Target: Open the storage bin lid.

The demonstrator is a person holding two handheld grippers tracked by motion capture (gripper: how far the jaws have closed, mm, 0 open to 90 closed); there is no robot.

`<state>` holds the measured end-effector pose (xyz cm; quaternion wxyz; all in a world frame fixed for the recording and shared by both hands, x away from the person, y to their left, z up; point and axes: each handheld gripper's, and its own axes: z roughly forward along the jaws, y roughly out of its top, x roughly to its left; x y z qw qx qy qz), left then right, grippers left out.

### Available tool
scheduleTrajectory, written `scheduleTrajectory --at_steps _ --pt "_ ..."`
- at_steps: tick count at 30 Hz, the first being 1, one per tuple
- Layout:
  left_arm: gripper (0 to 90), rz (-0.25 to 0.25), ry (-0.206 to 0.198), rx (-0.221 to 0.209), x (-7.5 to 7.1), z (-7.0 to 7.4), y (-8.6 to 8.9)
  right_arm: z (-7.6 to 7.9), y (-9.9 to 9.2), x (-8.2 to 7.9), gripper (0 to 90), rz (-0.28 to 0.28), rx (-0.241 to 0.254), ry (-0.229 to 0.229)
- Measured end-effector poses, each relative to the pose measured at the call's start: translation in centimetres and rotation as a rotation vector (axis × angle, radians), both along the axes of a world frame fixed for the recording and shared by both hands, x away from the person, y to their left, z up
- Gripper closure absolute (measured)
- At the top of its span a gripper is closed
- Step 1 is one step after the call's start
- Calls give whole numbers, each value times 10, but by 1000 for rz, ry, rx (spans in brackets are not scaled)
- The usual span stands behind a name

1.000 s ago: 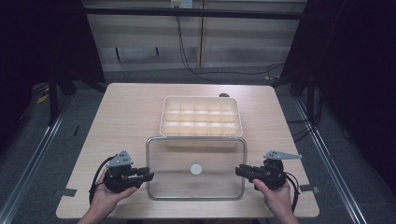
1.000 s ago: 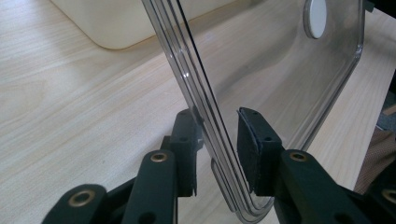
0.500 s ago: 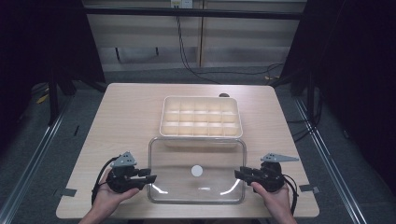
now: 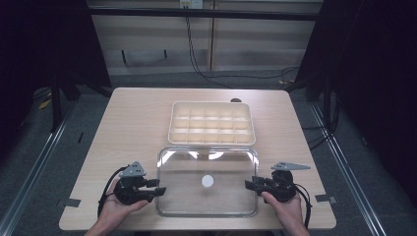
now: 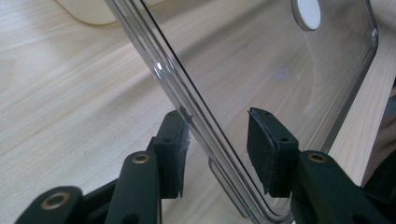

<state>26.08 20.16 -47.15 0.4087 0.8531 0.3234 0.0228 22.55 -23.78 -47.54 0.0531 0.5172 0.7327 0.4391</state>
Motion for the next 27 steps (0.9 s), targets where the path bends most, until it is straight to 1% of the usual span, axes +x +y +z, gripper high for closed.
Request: scheduleTrajectory --at_steps 4,7,10,17,18,20,22,24,27 --pt "558 -2 13 5 1 -2 -2 -2 1 0 541 -2 -11 2" --pt "548 6 26 1 4 -4 -4 -4 1 1 524 -8 -15 17" --pt "544 4 29 13 5 -4 -4 -7 1 3 515 -9 -17 24" --pt "537 6 28 20 6 -6 -4 -8 3 4 501 -13 -27 32" --pt "536 7 32 25 6 -6 -4 -9 3 5 497 -13 -30 31" --pt "537 15 36 36 7 -7 -4 -10 4 6 486 -17 -44 33" --pt "537 16 36 38 8 -8 -4 -11 5 7 476 -19 -59 37" --pt "537 18 40 49 8 -9 -4 -13 5 8 474 -21 -65 39" --pt "537 24 41 51 9 -10 -5 -13 5 9 472 -28 -79 41"
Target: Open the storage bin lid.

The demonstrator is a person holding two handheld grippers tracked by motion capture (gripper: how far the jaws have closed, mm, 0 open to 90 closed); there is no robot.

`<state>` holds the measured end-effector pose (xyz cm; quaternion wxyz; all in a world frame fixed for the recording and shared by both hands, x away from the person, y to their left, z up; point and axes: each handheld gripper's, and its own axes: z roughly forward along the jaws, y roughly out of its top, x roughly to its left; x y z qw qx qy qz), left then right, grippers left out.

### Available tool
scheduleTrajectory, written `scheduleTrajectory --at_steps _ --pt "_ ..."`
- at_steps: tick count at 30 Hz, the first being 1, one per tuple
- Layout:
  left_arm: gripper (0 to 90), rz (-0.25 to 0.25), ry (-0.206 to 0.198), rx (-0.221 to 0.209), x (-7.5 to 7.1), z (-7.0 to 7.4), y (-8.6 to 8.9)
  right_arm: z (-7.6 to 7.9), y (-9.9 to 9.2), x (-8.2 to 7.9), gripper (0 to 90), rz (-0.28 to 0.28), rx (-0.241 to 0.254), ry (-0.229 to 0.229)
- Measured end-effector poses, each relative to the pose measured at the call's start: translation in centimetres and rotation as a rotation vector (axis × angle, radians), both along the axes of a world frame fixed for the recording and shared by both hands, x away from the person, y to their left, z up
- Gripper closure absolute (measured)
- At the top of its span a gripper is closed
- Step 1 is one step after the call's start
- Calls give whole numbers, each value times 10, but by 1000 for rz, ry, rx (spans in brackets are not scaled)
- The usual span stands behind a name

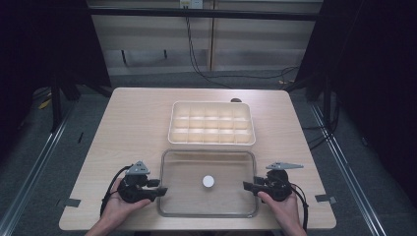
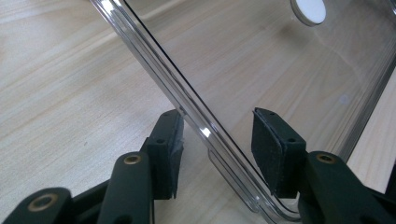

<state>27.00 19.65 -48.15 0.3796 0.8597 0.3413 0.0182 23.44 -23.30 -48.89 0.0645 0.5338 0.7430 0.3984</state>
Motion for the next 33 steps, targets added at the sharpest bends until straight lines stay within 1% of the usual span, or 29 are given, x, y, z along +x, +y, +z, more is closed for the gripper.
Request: scheduleTrajectory --at_steps 5,9,13,14,17,19,24,25,30,31,32,33 --pt "534 -1 12 6 1 -1 0 -3 0 2 462 -11 -11 4" --pt "527 6 19 2 3 -3 -1 -5 1 2 457 -12 -19 4" --pt "506 4 40 13 4 -4 -2 -6 2 3 449 -17 -37 4" --pt "502 8 42 9 5 -5 -3 -6 2 3 447 -21 -41 7" --pt "500 8 51 9 6 -6 -3 -7 2 4 444 -20 -43 11" --pt "497 1 65 15 6 -5 -2 -7 3 4 442 -22 -46 12" --pt "481 -2 64 21 7 -6 -4 -8 3 6 441 -16 -47 12" --pt "470 -3 65 27 6 -6 -4 -8 2 6 439 -14 -46 11" --pt "447 -9 70 27 8 -8 -5 -8 5 7 399 -11 -70 0" --pt "446 -10 71 26 8 -8 -5 -8 4 7 377 -17 -57 5" --pt "444 -10 68 27 8 -8 -5 -8 3 8 365 -20 -32 10" --pt "439 -9 63 27 8 -8 -6 -9 2 8 368 -22 -15 13"
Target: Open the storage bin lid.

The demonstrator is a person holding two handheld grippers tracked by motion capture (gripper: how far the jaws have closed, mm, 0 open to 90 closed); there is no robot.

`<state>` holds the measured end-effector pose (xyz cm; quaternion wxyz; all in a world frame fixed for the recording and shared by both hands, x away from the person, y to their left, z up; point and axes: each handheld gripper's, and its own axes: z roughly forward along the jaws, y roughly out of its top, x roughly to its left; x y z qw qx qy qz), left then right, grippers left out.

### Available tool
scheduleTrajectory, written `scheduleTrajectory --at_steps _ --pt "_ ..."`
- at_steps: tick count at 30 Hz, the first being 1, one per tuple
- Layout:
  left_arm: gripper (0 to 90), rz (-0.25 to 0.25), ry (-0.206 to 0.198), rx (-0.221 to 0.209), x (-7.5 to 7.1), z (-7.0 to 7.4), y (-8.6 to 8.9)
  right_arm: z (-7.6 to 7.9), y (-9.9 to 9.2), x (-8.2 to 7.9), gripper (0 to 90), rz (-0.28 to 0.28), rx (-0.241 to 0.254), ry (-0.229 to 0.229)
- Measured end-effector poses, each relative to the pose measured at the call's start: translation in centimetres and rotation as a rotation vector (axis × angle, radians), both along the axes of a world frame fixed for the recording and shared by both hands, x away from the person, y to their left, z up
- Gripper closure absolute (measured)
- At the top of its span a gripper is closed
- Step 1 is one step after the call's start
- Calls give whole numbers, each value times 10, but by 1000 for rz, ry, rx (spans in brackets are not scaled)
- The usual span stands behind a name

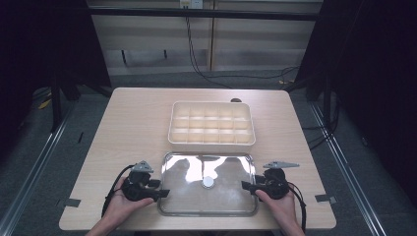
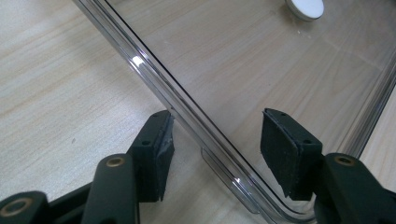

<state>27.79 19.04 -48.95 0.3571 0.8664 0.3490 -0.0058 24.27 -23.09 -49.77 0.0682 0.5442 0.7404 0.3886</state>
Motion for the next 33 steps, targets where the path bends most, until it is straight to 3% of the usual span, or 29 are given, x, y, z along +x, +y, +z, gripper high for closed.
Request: scheduleTrajectory --at_steps 9,18,21,22,30,33 --pt "359 -5 -15 13 0 0 -1 0 -1 1 348 -11 -23 -24" --pt "296 36 -63 -30 2 7 8 7 -6 -2 314 5 22 -79" --pt "271 41 -86 -41 2 10 11 11 -6 -6 301 28 28 -119" --pt "257 38 -71 -53 2 11 13 13 -7 -8 294 40 33 -131" --pt "390 26 -112 -135 -5 21 25 27 -15 -21 283 32 49 -213" --pt "432 35 -154 -146 -7 25 33 32 -20 -27 276 13 50 -246"
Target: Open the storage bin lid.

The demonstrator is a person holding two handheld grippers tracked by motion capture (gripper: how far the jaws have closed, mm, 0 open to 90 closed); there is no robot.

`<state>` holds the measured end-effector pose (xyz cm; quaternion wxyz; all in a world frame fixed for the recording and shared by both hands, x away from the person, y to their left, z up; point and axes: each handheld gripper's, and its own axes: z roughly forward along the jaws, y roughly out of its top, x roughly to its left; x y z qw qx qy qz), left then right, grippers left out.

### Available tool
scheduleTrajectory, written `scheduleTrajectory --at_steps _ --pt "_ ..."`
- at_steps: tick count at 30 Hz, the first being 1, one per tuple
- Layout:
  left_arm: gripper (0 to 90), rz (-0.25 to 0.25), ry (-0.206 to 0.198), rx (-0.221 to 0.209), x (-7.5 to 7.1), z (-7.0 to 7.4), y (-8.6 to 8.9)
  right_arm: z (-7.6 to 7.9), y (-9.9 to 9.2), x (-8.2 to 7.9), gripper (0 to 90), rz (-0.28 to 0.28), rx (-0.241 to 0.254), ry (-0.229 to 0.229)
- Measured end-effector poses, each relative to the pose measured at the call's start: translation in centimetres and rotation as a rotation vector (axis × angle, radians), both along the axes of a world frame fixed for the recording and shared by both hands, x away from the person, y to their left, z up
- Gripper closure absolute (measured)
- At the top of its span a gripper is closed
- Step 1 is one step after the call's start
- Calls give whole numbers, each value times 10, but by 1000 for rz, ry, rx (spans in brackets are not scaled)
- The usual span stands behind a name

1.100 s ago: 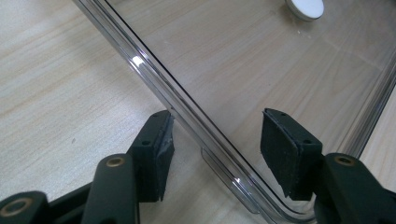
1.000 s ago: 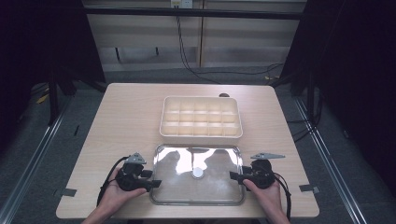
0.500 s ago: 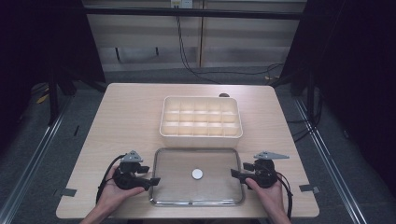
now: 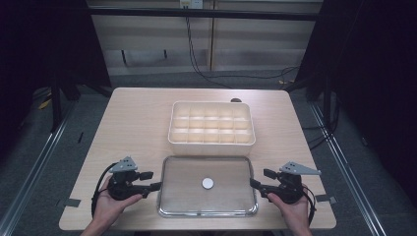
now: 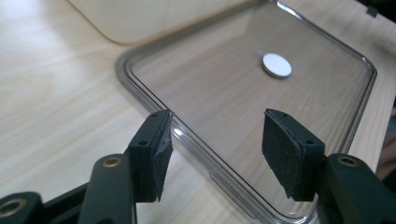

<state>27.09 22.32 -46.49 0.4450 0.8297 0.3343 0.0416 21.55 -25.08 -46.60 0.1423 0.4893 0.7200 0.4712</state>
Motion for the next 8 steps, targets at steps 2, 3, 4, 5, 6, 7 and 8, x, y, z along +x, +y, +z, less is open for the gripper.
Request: scheduleTrajectory --at_steps 2,3,4,5,6,7,8 --pt "469 11 -42 -6 -1 2 5 3 -3 -3 276 -13 2 -23" --pt "500 14 -64 -12 -2 3 7 4 -5 -4 276 -18 2 -31" --pt "518 20 -74 -19 -3 3 9 6 -7 -5 277 -26 10 -40" --pt "518 36 -83 -39 -4 4 10 7 -9 -6 278 -28 20 -43" --pt "509 45 -86 -50 -4 4 11 8 -12 -6 277 -40 29 -50" --pt "507 68 -114 -53 -5 5 14 8 -13 -7 278 -45 31 -58" --pt "487 77 -129 -63 -5 5 15 9 -16 -9 277 -48 29 -63"
